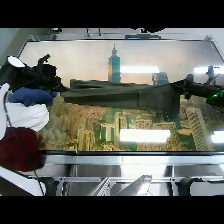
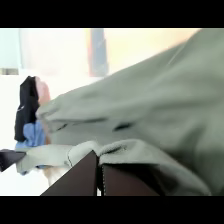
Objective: Fold the shirts.
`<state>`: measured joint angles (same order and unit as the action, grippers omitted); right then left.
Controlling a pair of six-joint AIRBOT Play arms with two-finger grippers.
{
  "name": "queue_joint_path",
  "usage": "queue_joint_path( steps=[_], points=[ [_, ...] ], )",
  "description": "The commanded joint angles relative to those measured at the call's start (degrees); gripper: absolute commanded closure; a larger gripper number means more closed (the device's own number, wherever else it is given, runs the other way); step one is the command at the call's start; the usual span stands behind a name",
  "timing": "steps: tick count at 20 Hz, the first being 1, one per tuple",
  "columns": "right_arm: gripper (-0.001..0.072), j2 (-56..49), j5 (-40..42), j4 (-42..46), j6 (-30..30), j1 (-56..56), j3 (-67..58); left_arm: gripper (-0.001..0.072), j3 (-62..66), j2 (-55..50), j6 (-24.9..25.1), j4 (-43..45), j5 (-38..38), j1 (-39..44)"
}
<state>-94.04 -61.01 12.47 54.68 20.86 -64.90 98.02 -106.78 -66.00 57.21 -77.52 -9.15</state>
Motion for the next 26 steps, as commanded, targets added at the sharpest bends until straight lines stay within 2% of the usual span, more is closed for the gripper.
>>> queue_joint_path(
  steps=[1, 5, 6, 7, 9, 10, 11, 12, 13, 14, 15, 17, 18, 20, 23, 24, 25, 26],
  points=[
    [0.0696, -8.7, 1.1, -1.8, -7.3, -1.1, -5.2, 0.0691, 7.9, -8.3, -0.1, 0.2, 1.1, 0.8],
    [0.0688, -10.7, 1.2, -1.6, -16.4, -1.0, -5.5, 0.0691, 13.4, -14.6, 0.0, 0.2, 1.0, 0.8],
    [0.0653, -10.6, 1.2, -1.7, -18.6, -1.0, -5.6, 0.0691, 14.2, -15.4, -0.1, 0.1, 0.7, 0.8],
    [0.0543, -10.6, 1.2, -1.6, -19.9, -1.0, -5.9, 0.0691, 14.5, -15.7, -0.1, 0.1, 0.2, 0.8],
    [0.0460, -10.6, 1.2, -0.7, -20.9, -0.8, -7.5, 0.0689, 14.8, -15.3, -0.1, 0.1, -1.8, 0.8],
    [0.0395, -10.6, 0.4, 0.9, -20.5, -0.5, -8.9, 0.0649, 15.4, -15.1, -0.1, 0.2, -3.5, 0.7],
    [0.0390, -10.4, -0.1, 3.4, -18.2, -0.1, -10.5, 0.0411, 16.4, -14.9, -0.1, 0.1, -5.1, 0.4],
    [0.0328, -10.0, -0.4, 7.9, -14.9, 0.5, -12.4, 0.0363, 18.0, -14.8, -0.1, -0.3, -6.8, 0.3],
    [0.0139, -9.7, -0.8, 14.1, -10.8, 1.1, -14.4, 0.0363, 20.0, -14.8, -0.1, -0.3, -8.5, 0.3],
    [0.0063, -9.7, -1.2, 21.1, -5.4, 1.2, -16.0, 0.0363, 21.2, -14.5, -0.1, -0.4, -9.3, 0.3],
    [0.0063, -9.7, -1.9, 28.2, -0.3, 1.4, -17.0, 0.0363, 20.9, -13.5, -0.1, -0.2, -8.6, 0.3],
    [0.0057, -10.0, -3.5, 35.8, 4.3, 1.4, -17.2, 0.0363, 17.9, -10.7, -0.1, -0.2, -4.2, 0.3],
    [0.0003, -10.4, -4.5, 35.5, 4.6, 1.4, -17.2, 0.0363, 16.5, -9.5, -0.1, -0.2, -1.8, 0.3],
    [0.0003, -11.8, -5.5, 33.9, 4.6, 1.1, -17.2, 0.0363, 15.6, -8.1, -0.1, -0.2, 1.0, 0.3],
    [0.0003, -14.3, -7.5, 30.9, 4.5, 0.8, -17.2, 0.0382, 17.7, -7.9, -1.4, -0.2, 0.5, 0.3],
    [0.0004, -15.0, -8.5, 29.9, 4.3, 0.6, -17.2, 0.0532, 18.3, -7.9, -2.1, -0.2, 0.1, 0.3],
    [0.0004, -15.6, -9.5, 28.6, 3.1, 0.2, -17.2, 0.0713, 18.9, -7.9, -2.0, -0.3, -0.3, 0.3],
    [0.0004, -16.0, -10.1, 27.4, 1.9, -0.2, -17.2, 0.0708, 19.0, -7.9, -2.1, -0.4, -0.3, 0.3]
  ],
)
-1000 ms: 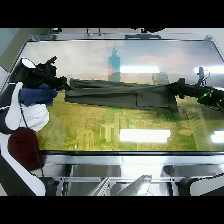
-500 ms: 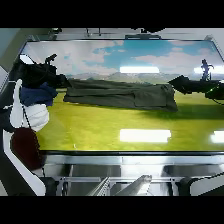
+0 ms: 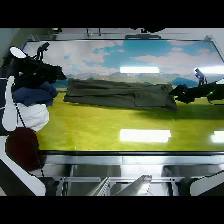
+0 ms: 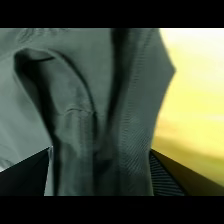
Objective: Fold the shirts.
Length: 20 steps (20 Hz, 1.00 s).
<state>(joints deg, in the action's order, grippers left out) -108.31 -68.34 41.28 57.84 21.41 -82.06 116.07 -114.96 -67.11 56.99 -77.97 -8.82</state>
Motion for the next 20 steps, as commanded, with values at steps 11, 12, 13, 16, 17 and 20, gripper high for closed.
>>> queue_joint_path(
  steps=[11, 12, 13, 16, 17, 20],
  points=[
    [0.0697, -2.2, 0.8, -4.7, -1.4, -4.4, -1.3, 0.0708, 0.9, -0.2, -0.9, -0.1, 1.4, 11.3],
    [0.0697, -1.9, -0.3, -4.7, -0.7, -4.4, -2.2, 0.0708, 0.9, -0.8, -0.9, -0.2, 2.3, 13.0],
    [0.0697, -1.4, -1.7, -4.7, -0.3, -4.5, -3.2, 0.0708, 0.9, -1.6, -0.9, -0.2, 3.3, 14.8],
    [0.0697, 2.2, -6.4, -4.7, 1.8, -4.5, -6.7, 0.0708, 0.9, -5.0, -2.2, -0.2, 7.8, 21.8],
    [0.0698, 3.9, -8.3, -5.0, 2.4, -4.5, -8.2, 0.0708, 0.9, -6.5, -2.9, -0.2, 9.5, 24.5],
    [0.0698, 8.4, -13.9, -9.2, 3.7, -5.3, -13.5, 0.0708, 0.9, -10.0, -5.3, -0.2, 15.5, 32.0]
  ],
)
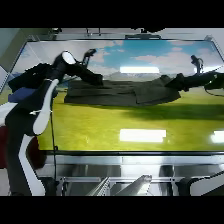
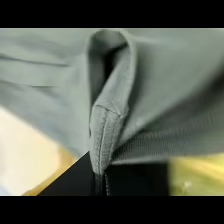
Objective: Fold the shirts.
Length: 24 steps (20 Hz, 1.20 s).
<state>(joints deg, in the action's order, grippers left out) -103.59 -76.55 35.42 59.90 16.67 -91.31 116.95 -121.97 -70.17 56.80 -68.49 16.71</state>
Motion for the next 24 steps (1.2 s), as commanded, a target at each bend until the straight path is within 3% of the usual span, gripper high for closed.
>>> queue_joint_path(
  steps=[1, 6, 11, 13, 15, 20, 22, 24],
  points=[
    [0.0697, 4.8, -7.5, -5.2, 2.0, -1.1, -6.0, 0.0707, 0.1, -3.7, -3.1, -0.1, 8.4, 8.7],
    [0.0697, 7.8, -8.3, -8.7, 2.7, -8.0, -9.8, 0.0698, 0.0, -4.6, -4.7, -2.0, 18.2, 16.8],
    [0.0697, 7.5, -2.1, -8.7, 4.6, -17.4, -9.8, 0.0697, 0.0, -4.7, -4.7, -2.6, 22.6, 18.7],
    [0.0697, 7.0, 0.3, -8.6, 5.1, -20.2, -9.8, 0.0697, 0.1, -4.0, -4.7, -2.4, 18.3, 17.7],
    [0.0697, 5.8, 1.7, -8.7, 5.1, -22.1, -9.8, 0.0699, 0.1, -0.8, -4.2, -2.3, 7.7, 14.2],
    [0.0697, 1.0, 8.9, -8.7, 6.2, -27.5, -9.8, 0.0702, 0.0, 13.4, -4.3, -2.3, -17.3, -3.3],
    [0.0697, -1.4, 15.3, -8.8, 6.1, -31.3, -9.8, 0.0701, -0.3, 18.4, -5.4, -2.6, -20.4, -11.2],
    [0.0696, -4.5, 23.9, -10.5, 5.8, -36.1, -10.3, 0.0700, -4.1, 22.8, -5.9, -4.4, -17.8, -17.7]
  ],
)
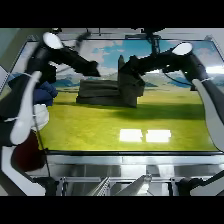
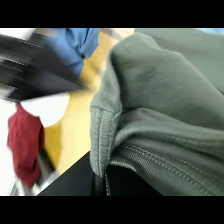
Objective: Fold the shirts.
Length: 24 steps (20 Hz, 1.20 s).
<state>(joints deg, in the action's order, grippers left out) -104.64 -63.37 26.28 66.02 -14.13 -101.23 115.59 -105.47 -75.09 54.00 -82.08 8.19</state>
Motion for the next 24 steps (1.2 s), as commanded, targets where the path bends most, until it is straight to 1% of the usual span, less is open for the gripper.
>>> queue_joint_path(
  steps=[1, 2, 3, 4, 5, 6, 7, 8, 9, 10, 11, 12, 13, 15, 16, 17, 18, 21, 23, 24],
  points=[
    [0.0697, -6.0, 14.2, -1.7, -0.9, -8.0, -2.0, 0.0699, -5.5, 7.9, -1.0, -3.3, -2.9, -12.0],
    [0.0696, -9.0, 16.7, -1.7, -0.9, -10.7, -4.5, 0.0699, -8.0, 8.9, -0.6, -4.9, -2.4, -13.8],
    [0.0696, -12.6, 18.2, -2.0, -0.9, -13.4, -8.2, 0.0699, -10.7, 9.5, 1.0, -6.4, -2.1, -15.2],
    [0.0617, -16.2, 19.2, -2.5, -1.6, -15.8, -12.1, 0.0699, -13.2, 9.7, 2.7, -7.4, -1.9, -16.0],
    [0.0295, -20.0, 20.2, -5.8, -3.8, -18.5, -16.2, 0.0699, -15.6, 9.7, 3.7, -8.3, -1.8, -16.4],
    [0.0130, -22.8, 21.9, -11.4, -9.3, -20.6, -18.9, 0.0699, -17.9, 9.7, 4.7, -9.0, -1.6, -16.4],
    [0.0133, -23.7, 24.6, -17.7, -14.8, -22.1, -19.1, 0.0699, -19.6, 9.7, 5.8, -9.0, -1.3, -16.4],
    [0.0134, -23.9, 25.9, -22.8, -18.9, -22.8, -18.9, 0.0699, -20.8, 9.7, 6.7, -9.0, -1.3, -16.4],
    [0.0136, -23.6, 25.2, -25.2, -20.6, -22.7, -18.8, 0.0699, -21.3, 9.7, 6.7, -9.0, -1.3, -16.4],
    [0.0149, -22.9, 22.8, -24.7, -20.9, -21.9, -18.8, 0.0699, -21.4, 9.7, 6.7, -9.0, -1.4, -16.4],
    [0.0188, -21.8, 18.9, -23.2, -20.8, -20.4, -18.8, 0.0700, -21.4, 9.9, 6.7, -9.0, -1.5, -16.7],
    [0.0392, -20.8, 14.8, -22.1, -20.5, -18.8, -18.8, 0.0699, -21.4, 10.4, 6.7, -9.1, -1.1, -16.8],
    [0.0492, -19.6, 11.1, -22.0, -19.4, -16.8, -18.7, 0.0699, -21.4, 10.8, 6.7, -9.0, -0.3, -16.8],
    [0.0491, -18.1, 9.0, -21.9, -14.2, -13.6, -18.7, 0.0700, -21.4, 11.8, 6.7, -9.0, 1.2, -16.8],
    [0.0489, -17.8, 8.1, -21.4, -13.0, -12.2, -18.7, 0.0700, -21.4, 12.3, 6.7, -9.0, 1.4, -16.8],
    [0.0472, -17.7, 6.7, -20.7, -11.5, -11.0, -18.7, 0.0700, -21.4, 12.7, 6.7, -9.0, 1.8, -16.8],
    [0.0416, -17.7, 5.1, -20.7, -11.2, -10.1, -18.3, 0.0699, -21.4, 12.9, 6.7, -9.0, 2.4, -16.8],
    [0.0418, -17.6, 0.0, -20.2, -10.4, -8.0, -17.6, 0.0699, -21.4, 12.9, 6.7, -9.0, 2.6, -16.8],
    [0.0425, -17.4, -3.3, -14.4, -5.7, -5.9, -17.6, 0.0699, -21.4, 12.9, 6.7, -8.9, 2.5, -16.9],
    [0.0485, -17.2, -5.2, -9.6, -2.3, -4.4, -17.6, 0.0699, -21.4, 12.9, 6.7, -8.9, 2.5, -17.1]
  ],
)
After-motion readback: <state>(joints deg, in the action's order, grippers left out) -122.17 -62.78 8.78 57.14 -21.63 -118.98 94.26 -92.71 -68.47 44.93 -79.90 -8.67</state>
